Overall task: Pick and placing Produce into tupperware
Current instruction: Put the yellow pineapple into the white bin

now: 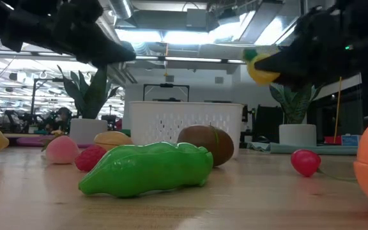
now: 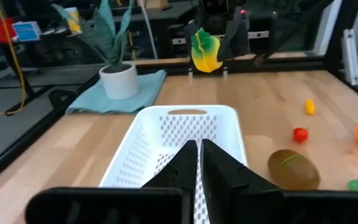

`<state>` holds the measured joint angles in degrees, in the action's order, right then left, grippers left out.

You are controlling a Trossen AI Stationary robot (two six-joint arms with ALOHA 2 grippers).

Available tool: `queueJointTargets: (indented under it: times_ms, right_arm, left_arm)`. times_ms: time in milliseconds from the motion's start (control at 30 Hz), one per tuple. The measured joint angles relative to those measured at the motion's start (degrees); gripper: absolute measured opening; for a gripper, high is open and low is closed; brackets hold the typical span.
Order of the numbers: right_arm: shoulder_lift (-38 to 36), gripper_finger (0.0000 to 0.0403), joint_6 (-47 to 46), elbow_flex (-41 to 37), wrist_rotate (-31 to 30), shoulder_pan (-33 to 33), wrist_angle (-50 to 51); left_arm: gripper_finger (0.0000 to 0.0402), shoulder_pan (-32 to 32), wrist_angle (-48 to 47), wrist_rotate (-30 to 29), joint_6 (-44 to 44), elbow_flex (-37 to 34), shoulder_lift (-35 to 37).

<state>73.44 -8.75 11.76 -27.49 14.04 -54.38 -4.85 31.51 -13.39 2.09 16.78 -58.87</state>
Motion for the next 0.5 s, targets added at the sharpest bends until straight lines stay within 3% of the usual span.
queueJointTargets:
  times_ms: [167, 500]
  right_arm:
    - [0.2, 0.0173, 0.5, 3.9, 4.7, -4.1, 5.1]
    - [7.0, 0.0173, 3.1, 9.7, 12.7, -13.3, 5.1]
  left_arm:
    - [0.0027, 1.4, -0.2, 0.0, 0.0, 0.0, 0.0]
    - [0.0039, 2.5, -1.7, 0.0, 0.0, 0.0, 0.0]
